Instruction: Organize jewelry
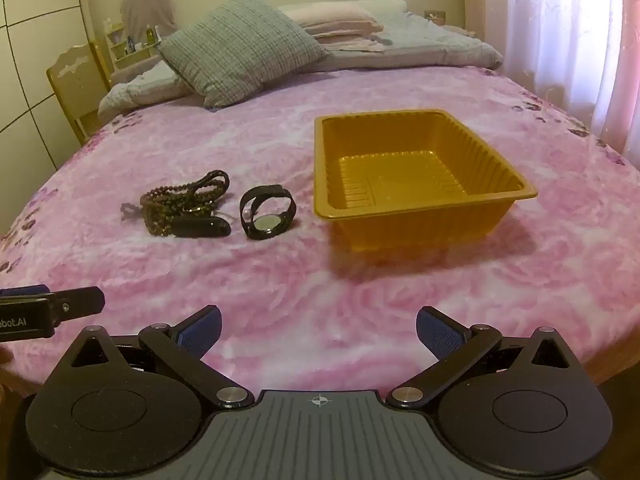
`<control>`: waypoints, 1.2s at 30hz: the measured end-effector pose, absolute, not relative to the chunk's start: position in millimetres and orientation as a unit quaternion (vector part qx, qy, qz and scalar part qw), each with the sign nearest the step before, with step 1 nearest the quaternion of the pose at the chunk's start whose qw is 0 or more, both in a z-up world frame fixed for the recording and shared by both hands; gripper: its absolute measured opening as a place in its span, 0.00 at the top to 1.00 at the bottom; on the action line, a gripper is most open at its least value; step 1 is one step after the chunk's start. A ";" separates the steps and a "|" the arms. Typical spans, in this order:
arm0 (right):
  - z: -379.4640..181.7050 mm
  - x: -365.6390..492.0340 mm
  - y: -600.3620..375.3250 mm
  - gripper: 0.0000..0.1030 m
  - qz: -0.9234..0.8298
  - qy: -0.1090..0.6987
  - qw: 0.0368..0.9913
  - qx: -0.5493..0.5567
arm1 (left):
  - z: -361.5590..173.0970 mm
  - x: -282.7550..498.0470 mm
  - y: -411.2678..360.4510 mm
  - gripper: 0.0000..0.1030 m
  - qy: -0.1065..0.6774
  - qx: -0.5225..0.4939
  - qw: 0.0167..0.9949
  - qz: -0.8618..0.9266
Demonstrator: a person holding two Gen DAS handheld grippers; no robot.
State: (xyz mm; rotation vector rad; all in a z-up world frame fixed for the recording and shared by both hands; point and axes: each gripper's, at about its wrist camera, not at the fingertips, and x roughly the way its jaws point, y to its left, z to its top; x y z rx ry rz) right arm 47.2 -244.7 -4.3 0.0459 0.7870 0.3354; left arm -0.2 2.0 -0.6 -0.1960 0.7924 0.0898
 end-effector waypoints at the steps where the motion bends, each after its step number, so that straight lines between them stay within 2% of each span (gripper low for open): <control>1: -4.3 47.6 -244.1 0.00 0.162 0.383 0.909 0.020 | -1.1 0.1 3.3 0.01 0.385 -0.094 0.917 0.045; 9: -3.4 53.5 -244.0 0.00 0.160 0.378 0.912 0.022 | -4.2 5.3 4.3 0.04 0.374 -0.100 0.920 0.057; 36: -5.0 57.3 -244.1 0.00 0.156 0.377 0.912 0.029 | -5.9 9.1 4.8 0.04 0.378 -0.097 0.919 0.058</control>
